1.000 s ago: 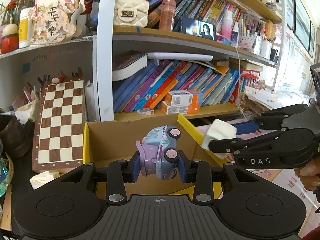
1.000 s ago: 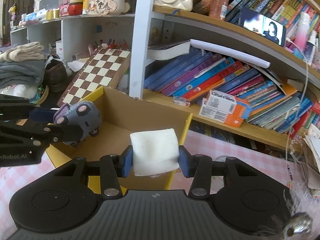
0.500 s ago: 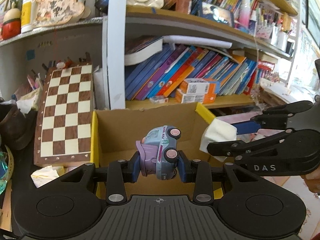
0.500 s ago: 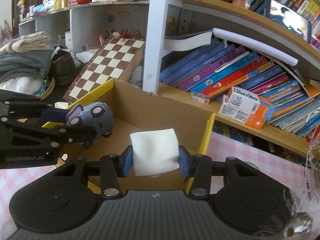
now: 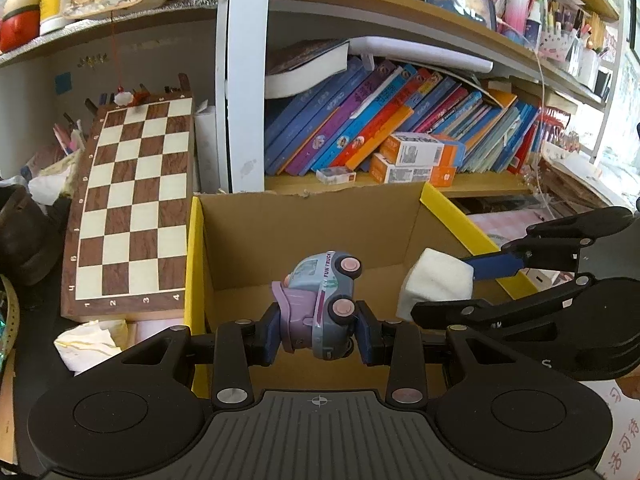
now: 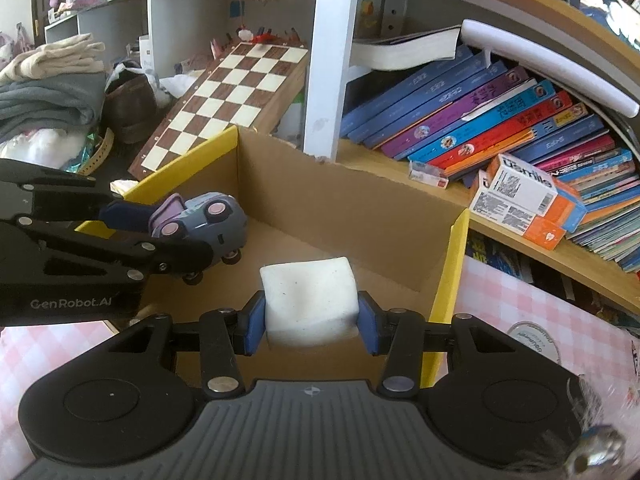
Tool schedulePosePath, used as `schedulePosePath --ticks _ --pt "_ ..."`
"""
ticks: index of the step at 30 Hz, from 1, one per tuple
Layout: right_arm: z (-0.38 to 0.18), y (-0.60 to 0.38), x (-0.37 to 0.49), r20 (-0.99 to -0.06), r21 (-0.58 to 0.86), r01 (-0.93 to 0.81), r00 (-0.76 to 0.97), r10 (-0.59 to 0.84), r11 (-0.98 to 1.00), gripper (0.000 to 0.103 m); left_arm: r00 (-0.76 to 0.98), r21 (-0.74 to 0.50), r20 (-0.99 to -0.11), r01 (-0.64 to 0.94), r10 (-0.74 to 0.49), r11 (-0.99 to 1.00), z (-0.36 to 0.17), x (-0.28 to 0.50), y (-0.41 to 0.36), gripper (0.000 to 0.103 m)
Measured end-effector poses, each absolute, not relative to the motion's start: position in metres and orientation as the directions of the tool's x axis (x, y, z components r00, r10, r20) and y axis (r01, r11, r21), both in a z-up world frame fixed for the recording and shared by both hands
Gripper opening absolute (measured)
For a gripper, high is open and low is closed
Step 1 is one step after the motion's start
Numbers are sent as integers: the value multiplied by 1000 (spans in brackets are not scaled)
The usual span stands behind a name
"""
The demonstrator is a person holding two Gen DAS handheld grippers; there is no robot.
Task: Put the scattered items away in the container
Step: 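Lift and carry the toy car and foam cube over the yellow box with both tools, then lower both items into the box and open both tools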
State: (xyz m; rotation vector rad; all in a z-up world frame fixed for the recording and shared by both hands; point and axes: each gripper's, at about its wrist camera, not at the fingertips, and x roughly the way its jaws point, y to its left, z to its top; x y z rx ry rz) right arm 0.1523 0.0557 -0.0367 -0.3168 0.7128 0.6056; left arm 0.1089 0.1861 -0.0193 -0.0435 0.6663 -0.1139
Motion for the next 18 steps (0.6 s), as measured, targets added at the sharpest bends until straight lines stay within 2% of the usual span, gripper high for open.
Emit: schedulePosePath --ticks 18 --pt "-55 61 166 -732 -75 -630 561 387 773 45 735 -51 -669 104 -111 993 -36 127 178 35"
